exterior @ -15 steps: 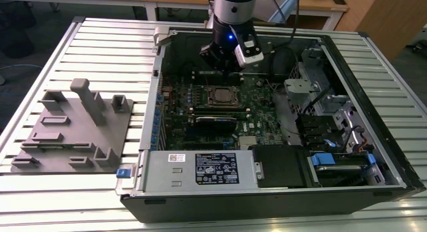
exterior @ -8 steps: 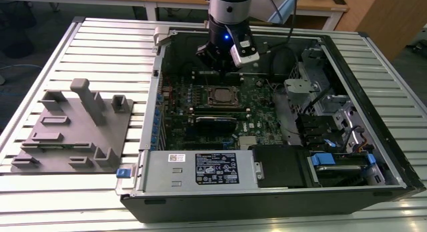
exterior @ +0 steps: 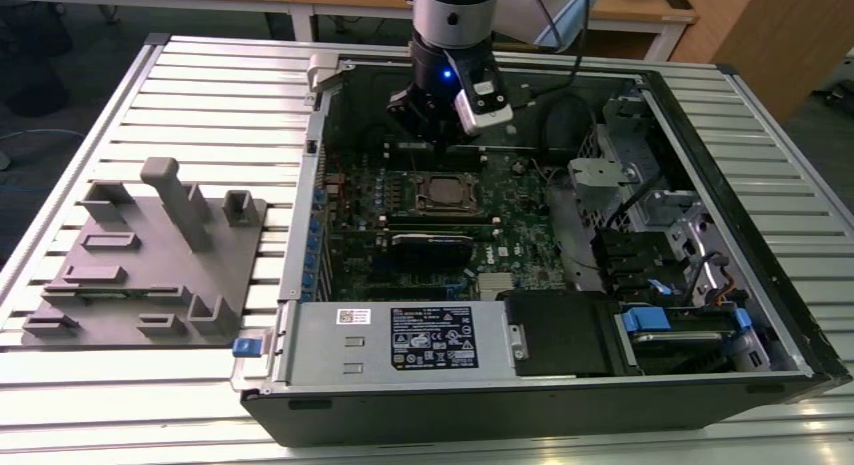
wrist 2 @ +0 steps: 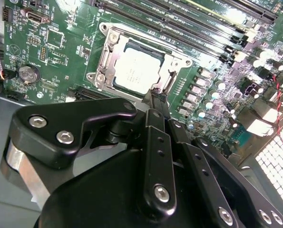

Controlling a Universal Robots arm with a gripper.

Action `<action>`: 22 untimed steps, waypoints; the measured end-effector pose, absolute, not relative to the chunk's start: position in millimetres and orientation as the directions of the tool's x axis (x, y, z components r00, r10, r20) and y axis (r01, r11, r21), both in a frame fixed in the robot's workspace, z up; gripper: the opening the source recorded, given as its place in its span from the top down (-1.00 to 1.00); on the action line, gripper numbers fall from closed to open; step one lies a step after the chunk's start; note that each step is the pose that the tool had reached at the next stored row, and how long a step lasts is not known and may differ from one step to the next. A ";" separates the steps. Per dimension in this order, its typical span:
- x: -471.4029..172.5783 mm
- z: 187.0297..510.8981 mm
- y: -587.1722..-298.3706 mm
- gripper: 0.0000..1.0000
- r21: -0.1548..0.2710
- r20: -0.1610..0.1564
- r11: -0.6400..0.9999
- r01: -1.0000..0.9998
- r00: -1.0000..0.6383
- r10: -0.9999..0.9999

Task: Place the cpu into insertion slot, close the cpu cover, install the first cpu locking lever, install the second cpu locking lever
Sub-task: 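Install the first cpu locking lever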

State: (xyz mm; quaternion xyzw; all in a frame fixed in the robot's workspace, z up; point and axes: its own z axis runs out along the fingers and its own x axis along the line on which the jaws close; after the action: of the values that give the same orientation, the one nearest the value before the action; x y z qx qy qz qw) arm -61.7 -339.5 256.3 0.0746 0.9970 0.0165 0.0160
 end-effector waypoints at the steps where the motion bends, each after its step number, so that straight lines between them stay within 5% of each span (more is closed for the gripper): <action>1: -61.8 256.3 -339.5 0.80 0.035 -0.029 0.988 0.148 -0.988 0.149; 22: -72.9 255.7 -339.5 0.80 0.035 -0.029 0.988 0.148 -0.988 0.149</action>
State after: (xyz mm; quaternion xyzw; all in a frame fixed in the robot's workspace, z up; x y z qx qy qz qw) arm -72.9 -339.5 255.7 0.0746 0.9969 0.0165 0.0160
